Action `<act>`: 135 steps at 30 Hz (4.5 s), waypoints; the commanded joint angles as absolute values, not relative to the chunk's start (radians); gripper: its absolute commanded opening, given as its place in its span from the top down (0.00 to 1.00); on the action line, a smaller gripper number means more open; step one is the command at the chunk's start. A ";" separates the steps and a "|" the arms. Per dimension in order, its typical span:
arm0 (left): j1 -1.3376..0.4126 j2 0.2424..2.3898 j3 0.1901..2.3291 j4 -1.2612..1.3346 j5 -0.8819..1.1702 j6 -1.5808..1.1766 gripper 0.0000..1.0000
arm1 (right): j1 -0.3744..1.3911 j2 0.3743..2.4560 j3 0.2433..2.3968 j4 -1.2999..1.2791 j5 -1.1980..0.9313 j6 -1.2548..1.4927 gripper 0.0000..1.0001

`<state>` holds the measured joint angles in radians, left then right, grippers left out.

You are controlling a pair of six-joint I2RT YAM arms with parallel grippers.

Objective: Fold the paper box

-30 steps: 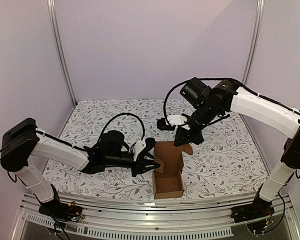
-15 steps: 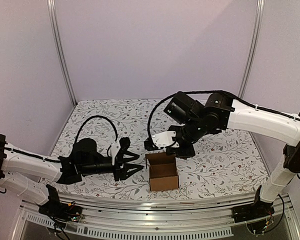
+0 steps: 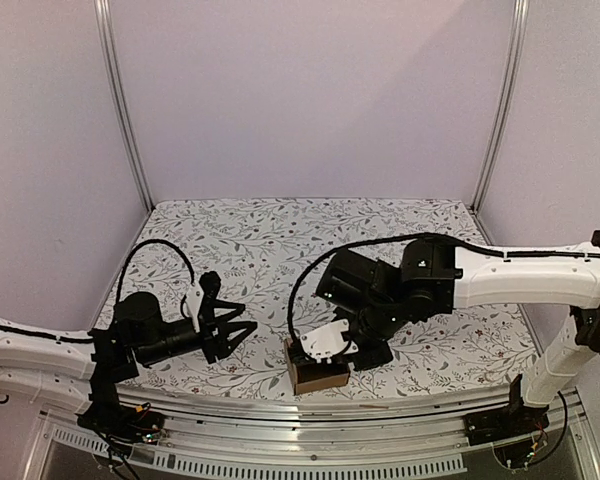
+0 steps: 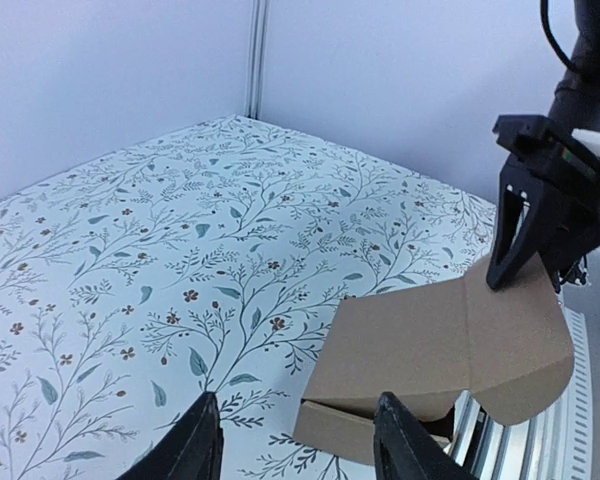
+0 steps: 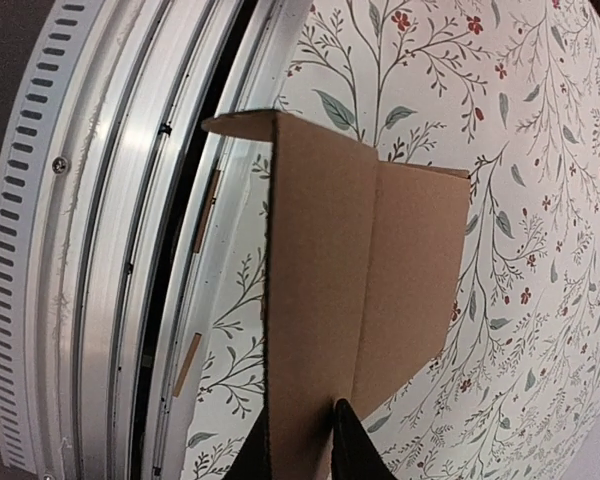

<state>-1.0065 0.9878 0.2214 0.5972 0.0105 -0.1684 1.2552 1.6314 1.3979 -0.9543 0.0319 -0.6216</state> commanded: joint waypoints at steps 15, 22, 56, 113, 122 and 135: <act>-1.077 1.148 0.283 0.597 -0.155 -0.360 0.49 | 1.327 1.734 1.279 -0.909 -0.104 -0.571 0.45; -1.190 1.392 0.419 0.591 -0.147 -0.391 0.48 | 1.322 1.753 1.270 -0.880 -0.081 -0.550 0.39; -1.147 1.736 0.627 0.627 -0.165 0.060 0.46 | 0.735 1.740 1.420 -1.006 -0.544 -0.311 0.11; -1.227 0.905 0.621 -0.382 -0.676 -0.806 0.44 | 1.028 1.896 1.547 -0.913 -0.226 -0.409 0.50; -1.227 0.832 0.572 -0.372 -0.686 -0.811 0.44 | 1.107 1.947 1.453 -0.811 0.013 -0.430 0.60; -1.227 0.848 0.546 -0.361 -0.696 -0.813 0.44 | 1.111 1.895 1.479 -0.778 0.063 -0.413 0.58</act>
